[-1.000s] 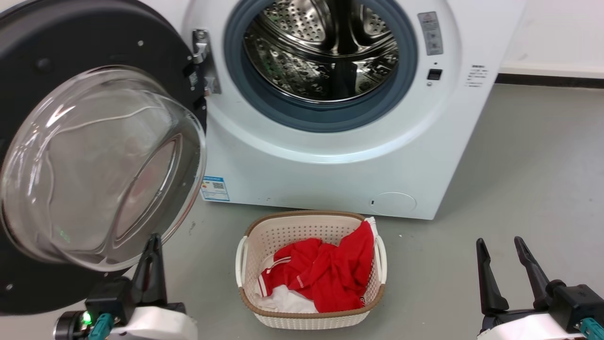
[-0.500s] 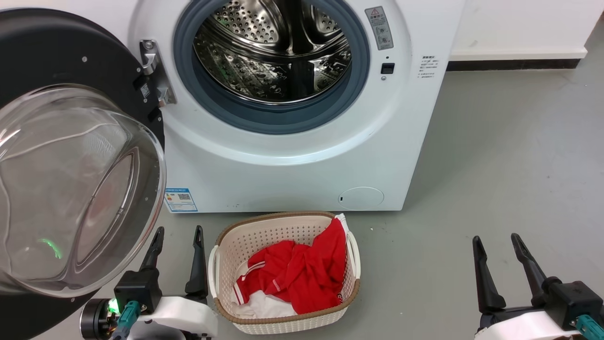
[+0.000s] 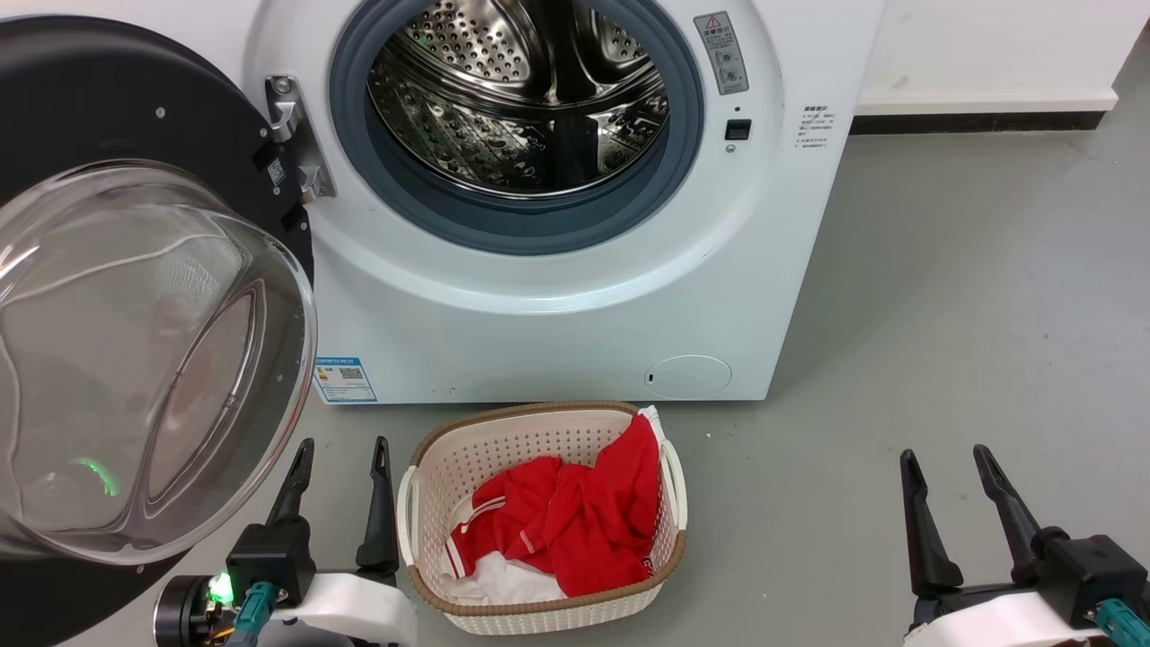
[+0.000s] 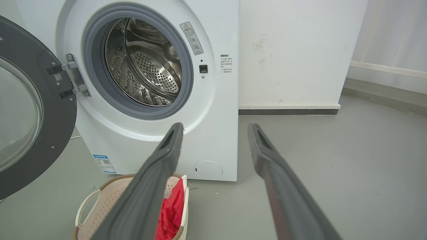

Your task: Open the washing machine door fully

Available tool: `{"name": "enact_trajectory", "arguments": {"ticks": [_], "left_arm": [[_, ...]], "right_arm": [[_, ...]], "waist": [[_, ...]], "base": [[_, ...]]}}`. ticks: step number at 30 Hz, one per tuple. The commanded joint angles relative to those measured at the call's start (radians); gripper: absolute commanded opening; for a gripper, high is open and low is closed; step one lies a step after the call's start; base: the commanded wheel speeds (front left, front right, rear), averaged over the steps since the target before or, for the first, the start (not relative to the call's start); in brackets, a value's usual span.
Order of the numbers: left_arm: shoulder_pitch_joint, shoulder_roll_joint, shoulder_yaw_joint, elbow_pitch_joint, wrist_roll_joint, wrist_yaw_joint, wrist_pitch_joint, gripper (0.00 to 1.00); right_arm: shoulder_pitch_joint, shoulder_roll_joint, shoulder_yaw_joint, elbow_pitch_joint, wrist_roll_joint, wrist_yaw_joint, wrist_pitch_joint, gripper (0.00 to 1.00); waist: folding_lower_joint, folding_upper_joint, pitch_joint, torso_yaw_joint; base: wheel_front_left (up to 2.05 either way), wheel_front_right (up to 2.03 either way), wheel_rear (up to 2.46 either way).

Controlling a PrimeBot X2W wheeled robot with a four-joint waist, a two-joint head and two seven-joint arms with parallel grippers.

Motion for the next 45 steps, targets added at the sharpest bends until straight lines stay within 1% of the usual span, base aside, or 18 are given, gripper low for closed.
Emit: {"name": "enact_trajectory", "arguments": {"ticks": [1, 26, 27, 30, 45], "left_arm": [[0.0, 0.004, 0.001, -0.002, -0.002, -0.001, -0.006, 1.0], [-0.003, 0.002, 0.011, -0.015, -0.001, -0.002, -0.006, 1.0], [-0.001, 0.002, 0.011, -0.012, -0.002, -0.001, -0.003, 0.0], [0.012, -0.006, 0.012, 0.017, -0.006, -0.001, 0.001, 0.0], [-0.012, -0.019, 0.056, 0.032, -0.294, -0.043, 0.077, 0.0]], "right_arm": [[-0.011, 0.002, 0.001, 0.003, 0.004, -0.001, -0.007, 1.0], [-0.02, 0.002, 0.006, 0.018, 0.005, -0.001, -0.011, 1.0], [-0.01, 0.0, 0.005, 0.019, 0.008, 0.0, -0.009, 0.0], [0.007, 0.0, 0.007, 0.045, 0.012, 0.0, -0.007, 0.0], [-0.038, -0.017, 0.009, 0.08, 0.331, 0.0, 0.038, 0.0]], "waist": [[0.0, 0.0, 0.002, 0.002], [0.0, 0.0, 0.014, 0.002], [0.0, 0.0, 0.014, 0.002], [0.0, 0.0, 0.015, 0.002], [0.0, 0.0, 0.013, 0.0]], "base": [[0.0, 0.0, 0.0], [0.0, 0.0, 0.0], [0.0, 0.0, 0.0], [0.0, 0.0, 0.0], [0.0, 0.0, 0.0]]}}
